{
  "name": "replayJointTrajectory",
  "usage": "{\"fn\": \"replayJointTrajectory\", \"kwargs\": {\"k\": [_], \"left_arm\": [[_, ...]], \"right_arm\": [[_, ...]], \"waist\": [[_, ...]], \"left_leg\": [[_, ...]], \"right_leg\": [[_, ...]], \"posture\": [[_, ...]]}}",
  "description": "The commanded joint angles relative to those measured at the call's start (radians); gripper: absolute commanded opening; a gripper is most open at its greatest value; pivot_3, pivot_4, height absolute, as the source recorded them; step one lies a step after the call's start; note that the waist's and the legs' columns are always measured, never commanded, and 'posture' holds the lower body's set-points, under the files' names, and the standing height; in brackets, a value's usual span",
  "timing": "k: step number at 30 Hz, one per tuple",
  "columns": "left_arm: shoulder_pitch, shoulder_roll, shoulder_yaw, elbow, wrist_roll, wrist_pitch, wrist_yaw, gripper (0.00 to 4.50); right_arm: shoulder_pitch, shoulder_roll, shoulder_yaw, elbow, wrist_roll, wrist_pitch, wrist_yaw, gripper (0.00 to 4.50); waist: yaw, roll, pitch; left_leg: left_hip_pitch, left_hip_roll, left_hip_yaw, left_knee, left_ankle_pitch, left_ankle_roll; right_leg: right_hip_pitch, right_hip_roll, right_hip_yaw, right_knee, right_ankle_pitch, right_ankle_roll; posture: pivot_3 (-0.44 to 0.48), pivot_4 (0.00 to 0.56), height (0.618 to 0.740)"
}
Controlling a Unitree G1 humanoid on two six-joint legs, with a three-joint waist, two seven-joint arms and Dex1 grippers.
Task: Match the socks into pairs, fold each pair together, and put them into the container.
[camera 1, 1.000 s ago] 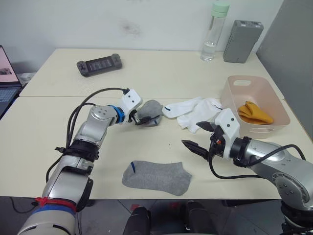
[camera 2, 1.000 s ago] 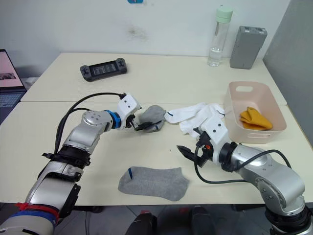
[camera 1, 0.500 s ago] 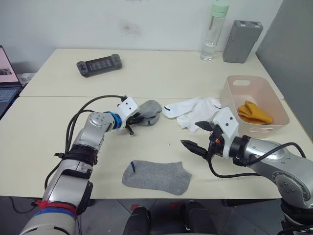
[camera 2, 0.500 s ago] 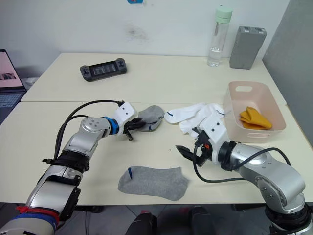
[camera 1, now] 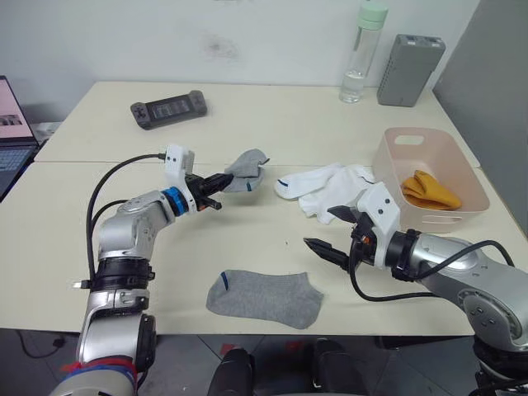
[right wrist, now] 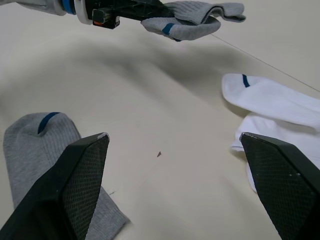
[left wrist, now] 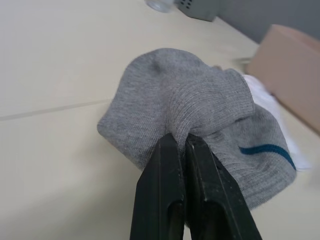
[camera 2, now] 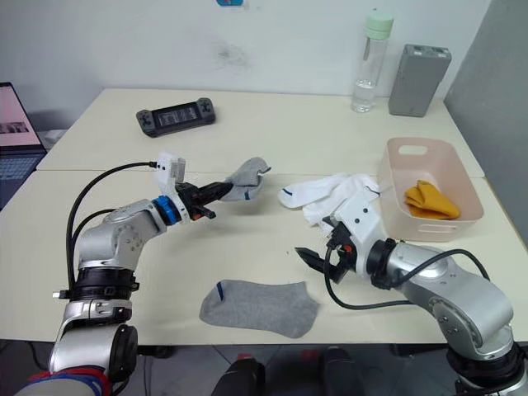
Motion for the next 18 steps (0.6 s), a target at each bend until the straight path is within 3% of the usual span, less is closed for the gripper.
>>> {"fn": "replayJointTrajectory", "kwargs": {"k": [1, 7, 12, 13, 18], "left_arm": [[0.043, 0.051, -0.042, -0.137, -0.031, 0.038, -0.08, 0.05], [0.108, 0.128, -0.207, -0.095, 0.161, -0.231, -0.171, 0.05], [0.13, 0.146, -0.262, -0.011, 0.248, -0.405, -0.226, 0.05], [0.129, 0.149, -0.261, 0.006, 0.258, -0.421, -0.225, 0.52], [0.114, 0.171, -0.24, 0.015, 0.236, -0.48, -0.293, 1.97]], "right_arm": [[-0.007, -0.015, -0.006, -0.022, -0.004, -0.027, 0.008, 4.5], [0.001, -0.031, 0.025, -0.021, -0.026, -0.049, 0.011, 4.5], [0.013, -0.035, 0.03, -0.029, -0.029, -0.055, 0.009, 4.5], [0.015, -0.036, 0.028, -0.029, -0.028, -0.056, 0.009, 4.5], [0.03, -0.042, 0.026, -0.032, -0.031, -0.065, 0.005, 4.5]], "waist": [[0.0, 0.0, 0.0], [0.001, 0.0, 0.0], [0.002, 0.0, 0.0], [0.001, 0.0, 0.0], [0.001, 0.0, 0.0]], "left_leg": [[0.0, 0.0, 0.0, 0.0, 0.0, 0.0], [0.002, 0.0, 0.001, -0.001, 0.0, 0.0], [0.001, 0.0, 0.001, -0.001, 0.0, 0.0], [0.001, 0.0, 0.001, -0.001, 0.0, 0.0], [0.001, 0.0, 0.001, -0.001, 0.0, 0.0]], "right_leg": [[0.0, 0.0, 0.0, 0.0, 0.0, 0.0], [0.0, 0.0, 0.001, 0.0, 0.0, 0.0], [0.0, 0.0, 0.001, -0.001, 0.0, 0.0], [0.0, 0.0, 0.001, -0.001, 0.0, 0.0], [0.0, 0.0, 0.001, -0.001, 0.0, 0.0]], "posture": [[0.0, 0.15, 0.74], [0.0, 0.15, 0.74], [0.0, 0.15, 0.74], [0.0, 0.15, 0.74], [0.0, 0.15, 0.74]]}}
